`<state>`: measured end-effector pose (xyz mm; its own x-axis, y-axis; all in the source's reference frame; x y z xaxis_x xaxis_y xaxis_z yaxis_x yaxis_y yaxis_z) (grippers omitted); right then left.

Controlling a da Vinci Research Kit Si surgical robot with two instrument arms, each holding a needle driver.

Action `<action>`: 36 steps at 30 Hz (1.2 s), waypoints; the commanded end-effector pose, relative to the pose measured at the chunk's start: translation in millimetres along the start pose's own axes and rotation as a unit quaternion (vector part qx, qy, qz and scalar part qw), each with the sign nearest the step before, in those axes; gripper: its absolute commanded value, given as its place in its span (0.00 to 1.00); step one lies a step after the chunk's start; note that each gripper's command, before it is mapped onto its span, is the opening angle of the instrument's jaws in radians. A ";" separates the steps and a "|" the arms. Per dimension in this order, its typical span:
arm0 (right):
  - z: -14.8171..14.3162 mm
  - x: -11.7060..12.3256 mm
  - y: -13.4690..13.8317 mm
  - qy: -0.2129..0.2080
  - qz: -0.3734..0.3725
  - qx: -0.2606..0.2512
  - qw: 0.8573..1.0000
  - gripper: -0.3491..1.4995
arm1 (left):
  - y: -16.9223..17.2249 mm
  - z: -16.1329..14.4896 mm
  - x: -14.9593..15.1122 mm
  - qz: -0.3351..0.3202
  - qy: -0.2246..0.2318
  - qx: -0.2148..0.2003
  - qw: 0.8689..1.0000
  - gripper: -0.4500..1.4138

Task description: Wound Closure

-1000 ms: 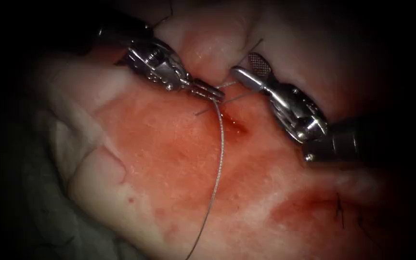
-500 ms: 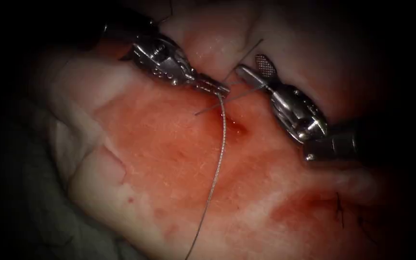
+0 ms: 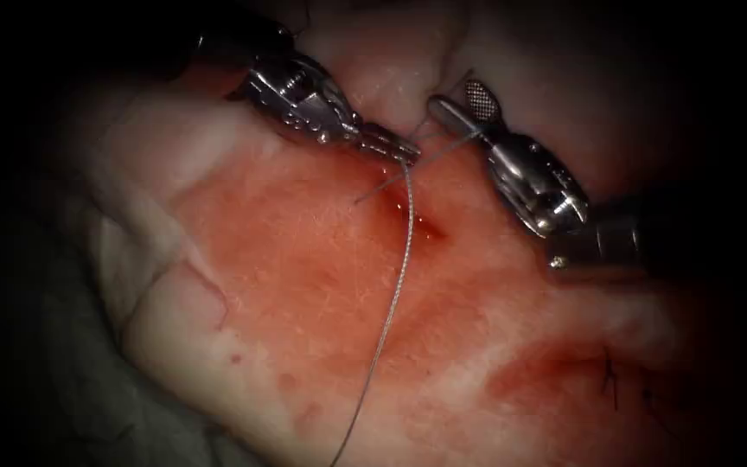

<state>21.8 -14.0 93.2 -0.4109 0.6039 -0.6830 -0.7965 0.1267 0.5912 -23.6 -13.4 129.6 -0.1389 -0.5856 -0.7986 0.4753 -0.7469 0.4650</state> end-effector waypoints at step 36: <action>-3.9 -2.6 -9.5 -0.038 -0.156 0.122 0.980 0.00 | -2.0 -4.6 -2.6 -0.080 -0.011 -0.003 0.997 0.00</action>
<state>27.9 -19.0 87.2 -0.1199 0.5615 -0.8187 -0.7463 0.4929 0.4474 -19.7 -8.4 128.3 -0.2381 -0.4644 -0.8530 0.4512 -0.8306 0.3263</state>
